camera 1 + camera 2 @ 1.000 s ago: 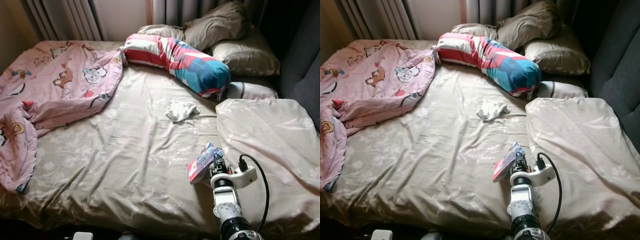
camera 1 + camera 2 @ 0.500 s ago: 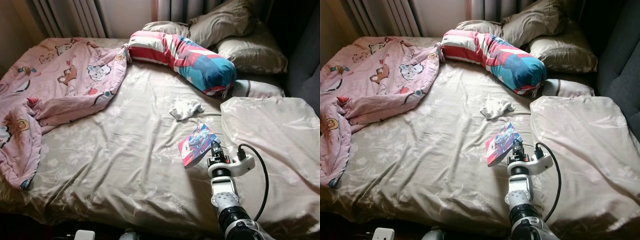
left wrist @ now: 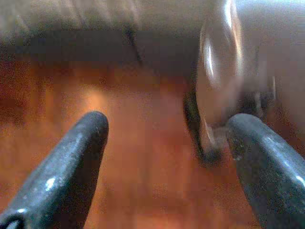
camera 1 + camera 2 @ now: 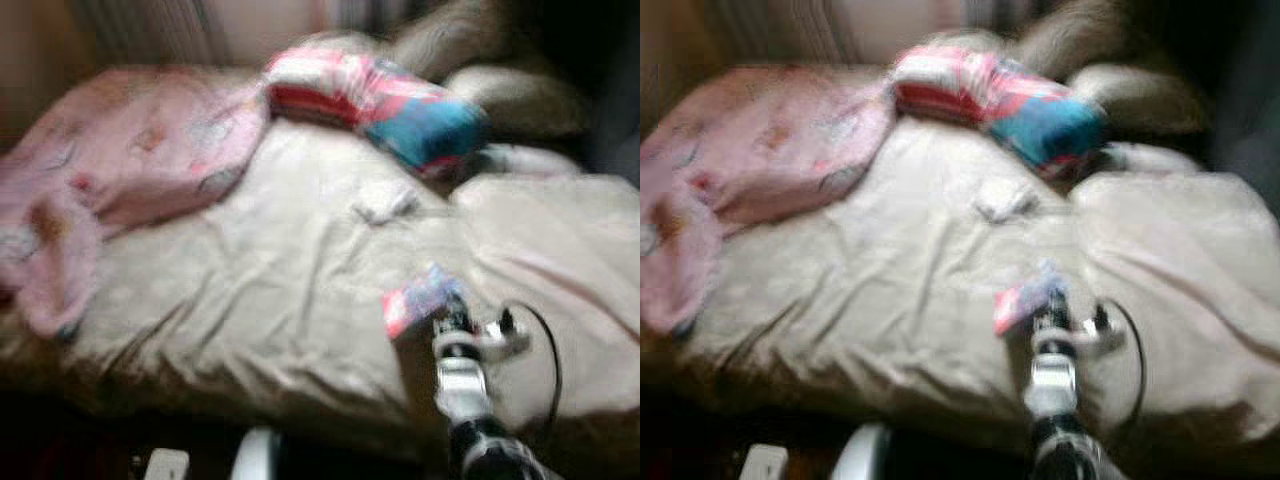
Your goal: Clean up the room
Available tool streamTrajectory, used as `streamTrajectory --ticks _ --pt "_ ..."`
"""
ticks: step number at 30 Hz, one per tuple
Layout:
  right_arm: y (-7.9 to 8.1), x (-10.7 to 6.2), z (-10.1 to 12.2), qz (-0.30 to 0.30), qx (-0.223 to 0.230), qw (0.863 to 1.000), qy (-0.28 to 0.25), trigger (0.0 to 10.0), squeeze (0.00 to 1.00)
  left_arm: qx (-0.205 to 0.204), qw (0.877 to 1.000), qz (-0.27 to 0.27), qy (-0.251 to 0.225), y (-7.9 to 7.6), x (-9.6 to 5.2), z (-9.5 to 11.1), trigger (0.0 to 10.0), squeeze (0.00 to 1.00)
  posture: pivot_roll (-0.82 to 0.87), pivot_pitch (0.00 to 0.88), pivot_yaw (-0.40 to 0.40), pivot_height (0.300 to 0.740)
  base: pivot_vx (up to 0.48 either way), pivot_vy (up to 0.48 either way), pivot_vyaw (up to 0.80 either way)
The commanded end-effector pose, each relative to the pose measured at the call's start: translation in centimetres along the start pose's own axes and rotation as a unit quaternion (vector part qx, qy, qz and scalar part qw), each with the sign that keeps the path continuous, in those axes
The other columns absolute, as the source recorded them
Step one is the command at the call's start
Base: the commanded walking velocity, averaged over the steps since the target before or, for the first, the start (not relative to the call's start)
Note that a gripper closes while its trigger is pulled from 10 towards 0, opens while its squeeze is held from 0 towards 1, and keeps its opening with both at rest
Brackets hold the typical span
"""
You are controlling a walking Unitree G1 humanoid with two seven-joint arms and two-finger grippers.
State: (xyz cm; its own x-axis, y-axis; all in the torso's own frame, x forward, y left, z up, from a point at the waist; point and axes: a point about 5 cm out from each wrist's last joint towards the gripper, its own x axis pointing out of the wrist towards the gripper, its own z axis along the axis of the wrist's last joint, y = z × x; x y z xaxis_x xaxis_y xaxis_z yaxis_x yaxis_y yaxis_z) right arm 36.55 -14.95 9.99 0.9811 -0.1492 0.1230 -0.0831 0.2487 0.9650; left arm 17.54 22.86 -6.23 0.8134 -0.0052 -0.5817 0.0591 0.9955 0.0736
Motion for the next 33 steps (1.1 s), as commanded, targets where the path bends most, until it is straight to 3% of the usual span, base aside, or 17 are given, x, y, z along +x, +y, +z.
streamTrajectory --ticks 1,13,16,21,25,33 --pt "-0.6 -0.5 -0.8 -0.016 0.026 0.999 0.013 10.0 0.0 0.007 1.0 0.006 0.004 0.7 -0.2 -0.1 10.0 0.0 0.15 0.256 0.07 0.596 0.0 0.0 0.0" --pt "0.5 0.4 -0.2 0.017 0.065 0.998 0.0 10.0 0.0 0.017 1.0 0.002 0.01 0.8 -0.6 -0.7 10.0 0.0 0.16 0.269 0.079 0.596 0.0 0.0 0.0" --pt "0.2 0.2 -0.1 0.01 0.067 0.998 -0.007 10.0 0.0 0.018 1.0 0.002 0.011 0.8 -0.7 -0.8 10.0 0.0 0.16 0.27 0.081 0.596 0.0 0.0 0.0" --pt "-2.1 -1.1 0.2 -0.047 0.042 0.998 -0.013 10.0 0.0 0.02 1.0 0.001 0.017 1.0 -0.9 -1.1 10.0 0.0 0.16 0.279 0.088 0.596 0.0 0.0 0.0" --pt "-2.9 -1.6 1.0 -0.07 0.036 0.996 -0.034 10.0 0.0 0.022 0.999 0.001 0.023 1.2 -1.1 -1.4 10.0 0.0 0.16 0.281 0.093 0.596 0.0 0.0 0.0" --pt "-2.7 -1.1 2.8 -0.058 0.05 0.994 -0.081 10.0 0.0 0.025 0.999 -0.001 0.027 1.3 -1.2 -1.6 10.0 0.0 0.16 0.285 0.1 0.596 0.0 0.0 0.0"
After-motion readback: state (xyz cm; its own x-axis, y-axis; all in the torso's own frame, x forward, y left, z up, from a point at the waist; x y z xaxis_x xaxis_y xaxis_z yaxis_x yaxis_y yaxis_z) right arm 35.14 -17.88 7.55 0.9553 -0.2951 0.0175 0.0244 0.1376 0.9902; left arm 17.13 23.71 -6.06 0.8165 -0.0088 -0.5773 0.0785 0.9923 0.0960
